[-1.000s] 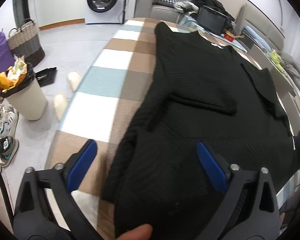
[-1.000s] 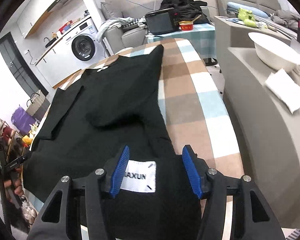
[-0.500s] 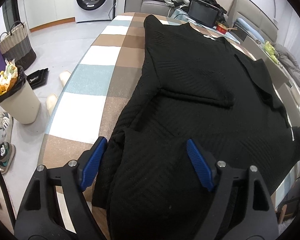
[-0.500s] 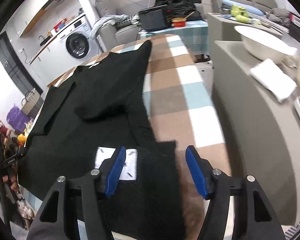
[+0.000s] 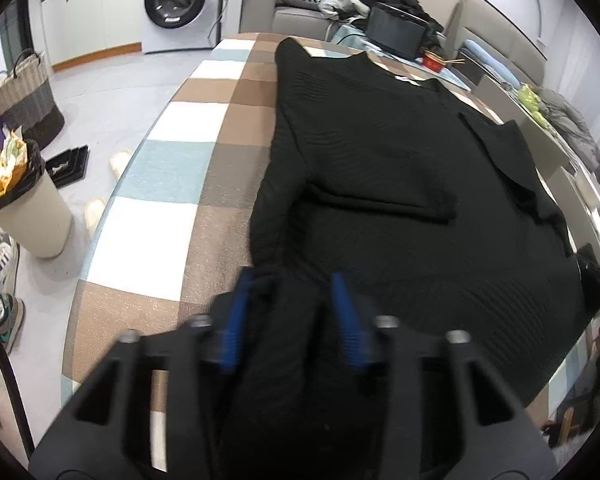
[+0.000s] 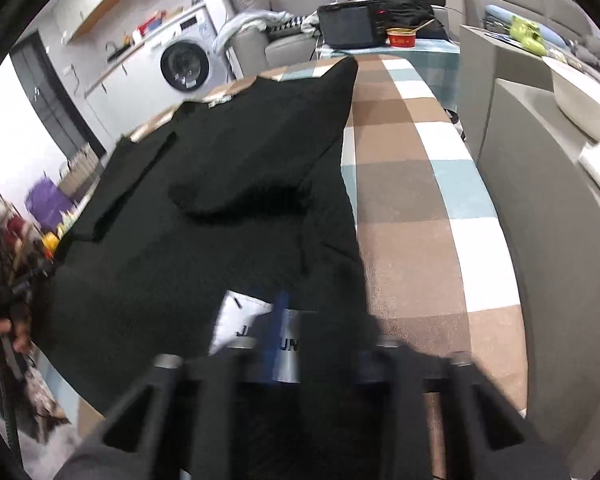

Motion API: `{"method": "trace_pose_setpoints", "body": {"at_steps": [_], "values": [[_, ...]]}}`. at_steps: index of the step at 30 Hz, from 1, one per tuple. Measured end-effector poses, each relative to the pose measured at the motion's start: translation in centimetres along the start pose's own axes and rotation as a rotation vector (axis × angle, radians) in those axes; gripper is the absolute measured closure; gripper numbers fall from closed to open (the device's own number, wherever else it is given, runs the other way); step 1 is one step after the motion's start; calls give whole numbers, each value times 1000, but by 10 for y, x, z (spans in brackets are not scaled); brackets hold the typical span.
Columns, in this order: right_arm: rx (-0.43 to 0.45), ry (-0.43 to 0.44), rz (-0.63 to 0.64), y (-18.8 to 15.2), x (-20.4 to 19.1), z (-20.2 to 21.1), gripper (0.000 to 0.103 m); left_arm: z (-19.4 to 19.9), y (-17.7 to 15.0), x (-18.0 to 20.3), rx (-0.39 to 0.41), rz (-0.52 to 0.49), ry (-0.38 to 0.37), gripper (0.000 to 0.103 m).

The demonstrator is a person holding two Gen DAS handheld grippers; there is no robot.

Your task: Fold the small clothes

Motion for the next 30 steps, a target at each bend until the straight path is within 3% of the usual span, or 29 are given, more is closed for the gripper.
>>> {"method": "trace_pose_setpoints", "body": {"at_steps": [6, 11, 13, 15, 21, 27, 30], "values": [[-34, 1, 20, -13, 2, 10, 88, 12, -16, 16, -13, -81, 14, 77], [-30, 20, -75, -13, 18, 14, 81, 18, -18, 0, -23, -10, 44, 59], [-26, 35, -104, -13, 23, 22, 59, 26, -21, -4, -16, -2, 51, 58], [-17, 70, -125, -16, 26, 33, 50, 34, -24, -7, -19, 4, 54, 49], [-4, 108, -92, -31, 22, 67, 50, 63, -38, -13, -12, 33, 68, 49], [-29, 71, -64, -52, 19, 83, 50, 90, -53, -8, -2, 43, 63, 49], [-17, 107, -62, -58, 15, 91, 50, 98, -59, 0, 1, 37, 42, 49]]}}
Point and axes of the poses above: each gripper's, at about its wrist camera, not at the fingertips, and z roughly against the way its jaws point, x to its right, y to its top, the point moved 4 cm from there along -z, roughly the way its jaws point, and after that the axes turned 3 degrees about -z, right-handed, at the moved point
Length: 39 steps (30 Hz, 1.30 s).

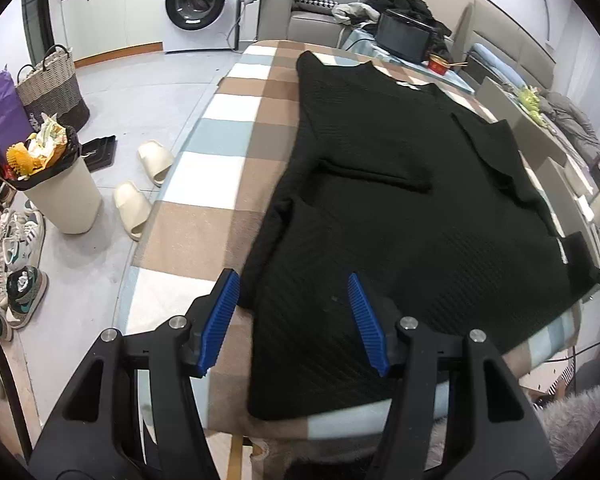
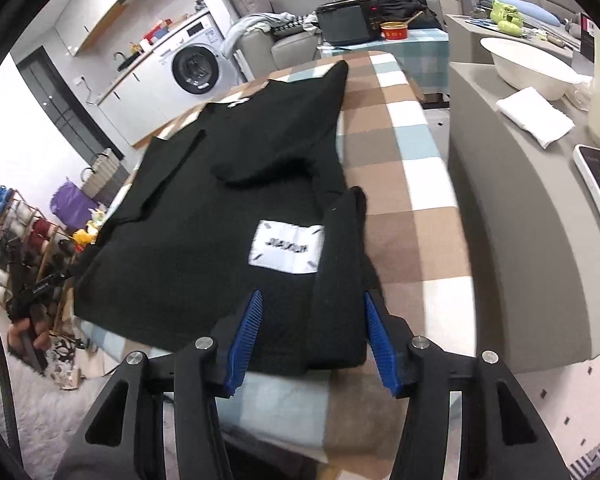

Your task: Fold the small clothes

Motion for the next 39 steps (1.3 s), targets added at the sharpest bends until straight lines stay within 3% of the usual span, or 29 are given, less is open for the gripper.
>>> {"method": "trace_pose_setpoints", "body": {"at_steps": [8, 14, 19, 31, 39], "values": [[-7, 52, 5, -4, -7, -10, 50, 11, -15, 21, -12, -24, -29, 49], [-29, 65, 3, -5, -6, -21, 50, 7, -21, 15, -32, -4, 13, 49], [-27, 73, -8, -5, -3, -23, 50, -2, -24, 13, -54, 10, 4, 49], [-23, 100, -18, 1, -4, -30, 50, -33, -6, 10, -55, 25, 25, 49], [-27, 99, -23, 5, -3, -34, 50, -48, 7, 6, -48, 30, 0, 49]]}}
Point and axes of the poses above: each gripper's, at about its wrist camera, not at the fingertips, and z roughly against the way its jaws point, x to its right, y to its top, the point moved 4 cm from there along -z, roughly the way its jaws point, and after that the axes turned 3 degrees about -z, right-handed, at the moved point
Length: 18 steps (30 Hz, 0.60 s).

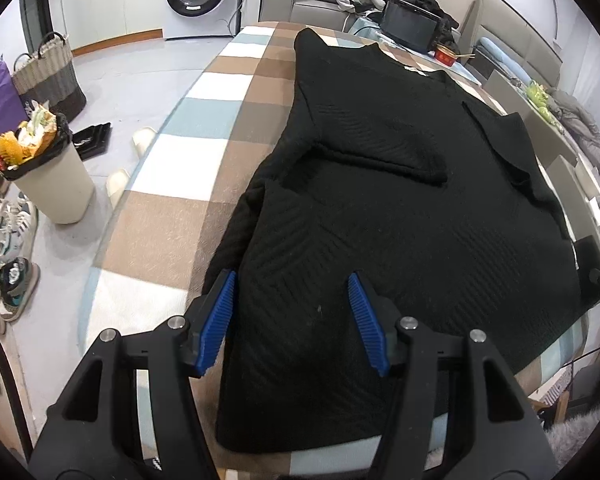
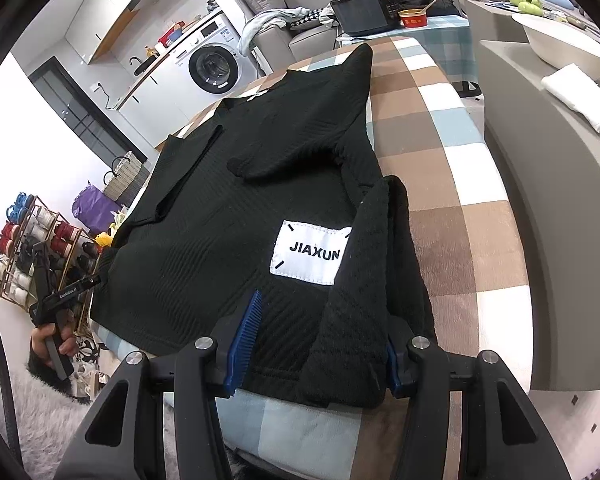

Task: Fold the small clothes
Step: 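Fold the held hem up over the sweater body with both tools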

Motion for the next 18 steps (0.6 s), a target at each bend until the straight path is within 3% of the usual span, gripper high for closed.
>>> {"method": "trace_pose_setpoints", "body": {"at_steps": [4, 5, 6, 8, 9, 10, 12, 18], "values": [[1, 7, -4, 0, -1, -2, 50, -7, 4, -1, 5, 28, -17, 50], [1, 9, -5, 0, -1, -2, 50, -7, 4, 0, 7, 24, -13, 59], [2, 12, -7, 0, -1, -2, 50, -7, 4, 0, 10, 23, -11, 75], [3, 19, -20, 1, -1, -3, 54, -5, 5, 0, 19, 31, -52, 92], [4, 24, -24, 2, -1, -4, 73, -2, 6, 0, 32, 36, -74, 96], [5, 14, -12, 3, -2, -6, 88, 2, 7, 0, 45, 37, -85, 96], [17, -18, 14, 4, -3, -6, 94, 12, 8, 1, 76, 38, -107, 97], [166, 74, -2, 15, -7, 27, 97, 44, 25, -2, 179, 71, -190, 98]]}}
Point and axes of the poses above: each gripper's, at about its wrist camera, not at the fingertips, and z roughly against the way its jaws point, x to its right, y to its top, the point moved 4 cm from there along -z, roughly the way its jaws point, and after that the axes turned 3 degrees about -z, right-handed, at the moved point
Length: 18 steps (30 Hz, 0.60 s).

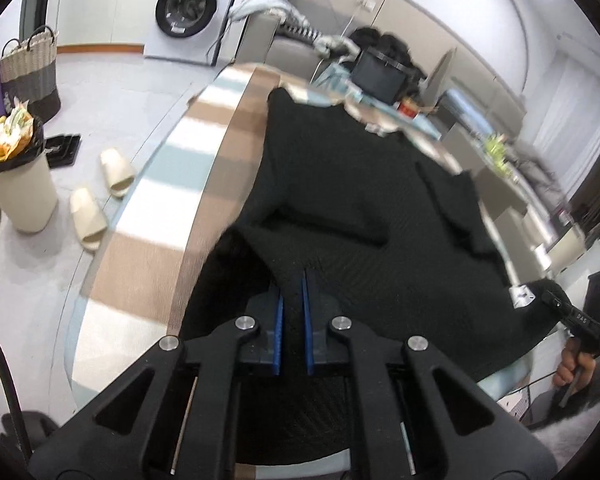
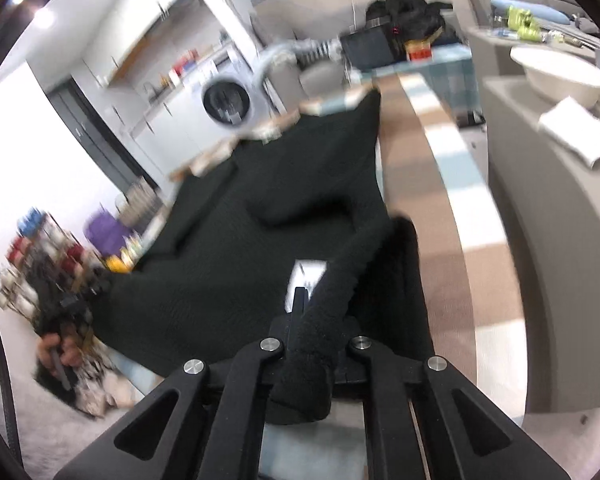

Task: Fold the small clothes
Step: 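Fold the held hem up over the sweater body with both tools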

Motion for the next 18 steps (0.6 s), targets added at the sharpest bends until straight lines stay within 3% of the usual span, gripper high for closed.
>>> {"method": "trace_pose_setpoints", "body": {"at_steps": [2, 14, 18], "values": [[56, 60, -29, 10, -2, 10, 97, 4, 12, 4, 33, -18, -13, 98], [252, 99, -17, 83, -28, 3, 97, -22, 91, 11, 123, -81, -18, 98], [257, 67, -42, 94, -24, -17, 97, -50, 94, -3, 77, -69, 14, 98]]}}
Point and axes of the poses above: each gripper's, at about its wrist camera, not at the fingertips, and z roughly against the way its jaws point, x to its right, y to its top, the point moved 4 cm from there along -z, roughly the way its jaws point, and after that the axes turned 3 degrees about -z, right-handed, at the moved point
